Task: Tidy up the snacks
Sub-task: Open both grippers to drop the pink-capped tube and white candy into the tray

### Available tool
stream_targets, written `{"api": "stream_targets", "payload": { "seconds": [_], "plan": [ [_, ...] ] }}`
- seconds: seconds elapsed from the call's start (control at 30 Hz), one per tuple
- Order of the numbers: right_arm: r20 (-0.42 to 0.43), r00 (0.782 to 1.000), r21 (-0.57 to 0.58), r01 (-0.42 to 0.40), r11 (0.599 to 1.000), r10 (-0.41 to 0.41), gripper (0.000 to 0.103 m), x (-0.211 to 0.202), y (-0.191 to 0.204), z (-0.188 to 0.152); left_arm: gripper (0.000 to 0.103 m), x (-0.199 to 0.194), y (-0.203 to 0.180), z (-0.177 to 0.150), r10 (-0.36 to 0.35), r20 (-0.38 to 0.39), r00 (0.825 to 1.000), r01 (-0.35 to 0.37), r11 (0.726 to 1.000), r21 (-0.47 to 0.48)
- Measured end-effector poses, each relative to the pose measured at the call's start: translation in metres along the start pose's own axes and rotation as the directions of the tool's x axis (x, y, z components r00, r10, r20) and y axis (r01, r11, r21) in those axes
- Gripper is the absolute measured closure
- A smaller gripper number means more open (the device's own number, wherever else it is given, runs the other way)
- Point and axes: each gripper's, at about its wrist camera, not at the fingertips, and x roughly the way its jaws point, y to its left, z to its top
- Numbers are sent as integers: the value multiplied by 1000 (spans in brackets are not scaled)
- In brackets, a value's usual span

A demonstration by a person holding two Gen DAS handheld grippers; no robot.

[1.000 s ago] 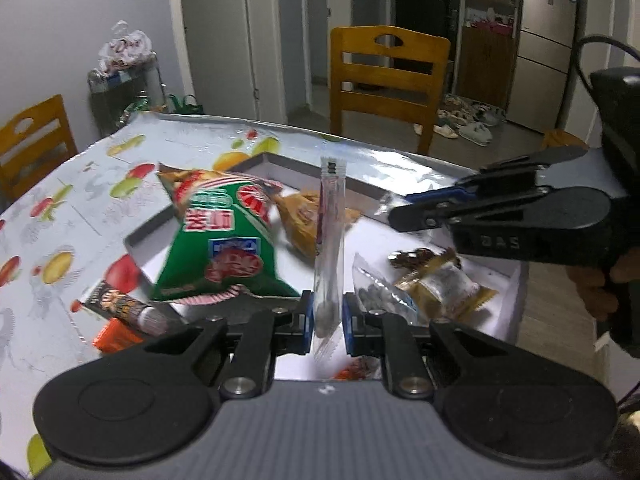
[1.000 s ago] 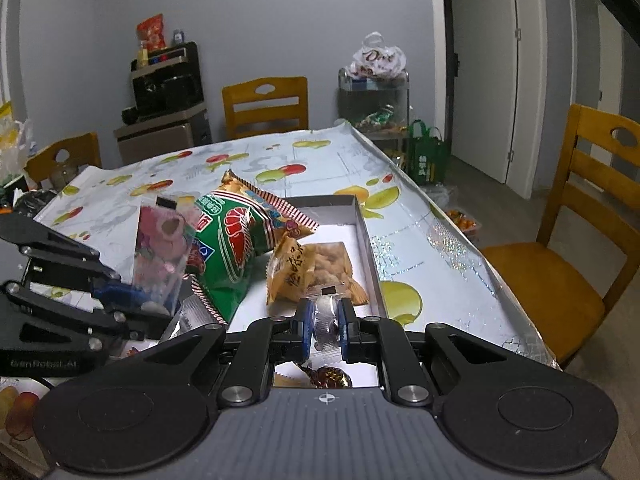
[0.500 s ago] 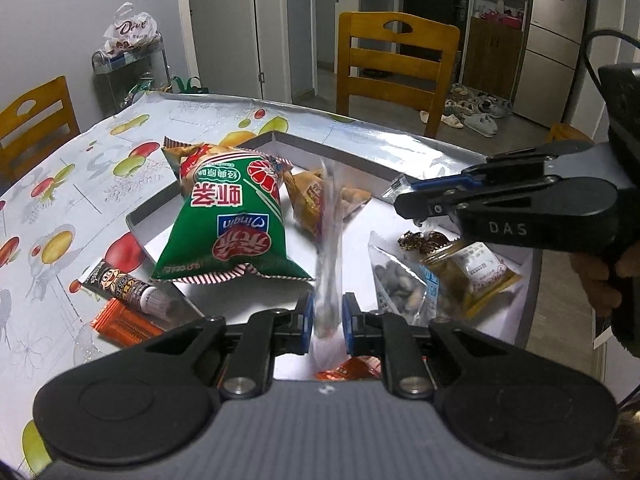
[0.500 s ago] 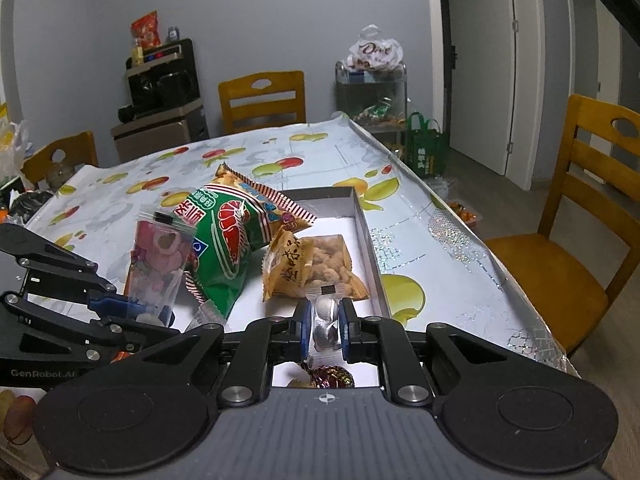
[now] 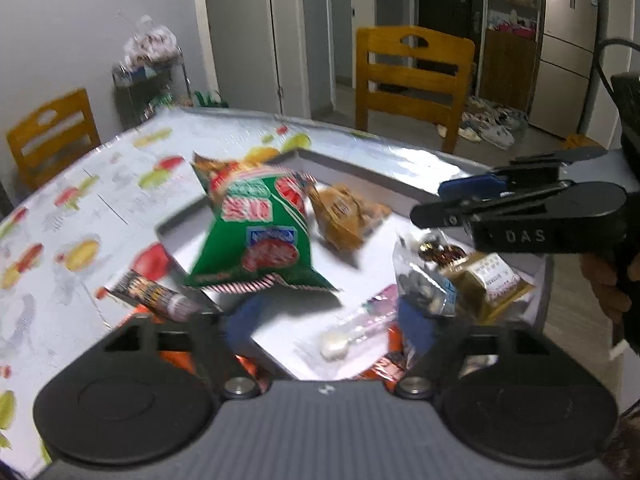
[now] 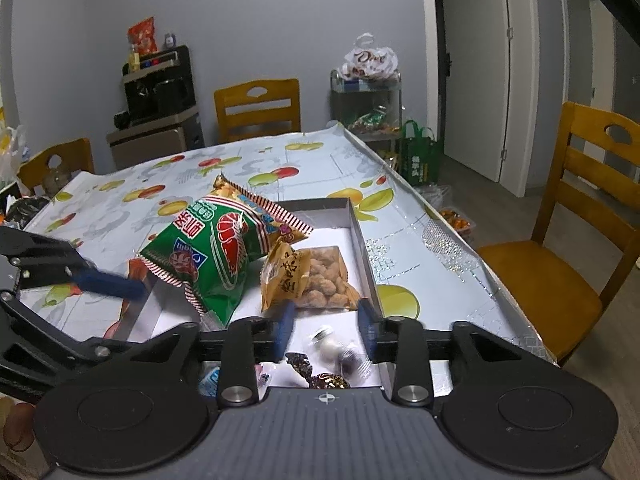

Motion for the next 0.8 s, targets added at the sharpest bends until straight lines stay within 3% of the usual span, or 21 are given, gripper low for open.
{"api": "stream_targets", "payload": {
  "seconds": [0.1, 0.23, 0.33, 0.67, 0.8],
  "plan": [
    [8, 1000, -9, 3, 1000, -3, 49, -3, 3, 2, 16, -11, 8, -2, 17, 26, 1000, -17, 1000, -16],
    [28, 1000, -8, 3, 1000, -3, 25, -8, 7, 5, 15, -23, 26, -8, 62, 35, 997, -60, 996, -60],
    [44, 999, -5, 6, 1000, -6, 17, -12, 11, 7, 12, -35, 44, -17, 107, 38, 994, -103, 990, -97],
    [27, 999, -62, -21, 998, 22, 13, -10, 44, 14, 11, -60, 99, -46, 267, 15, 964, -258, 941, -219],
    [19, 999, -89, -26, 996, 28, 13, -12, 62, 16, 11, -64, 113, -52, 298, 22, 954, -285, 931, -228]
  ]
}}
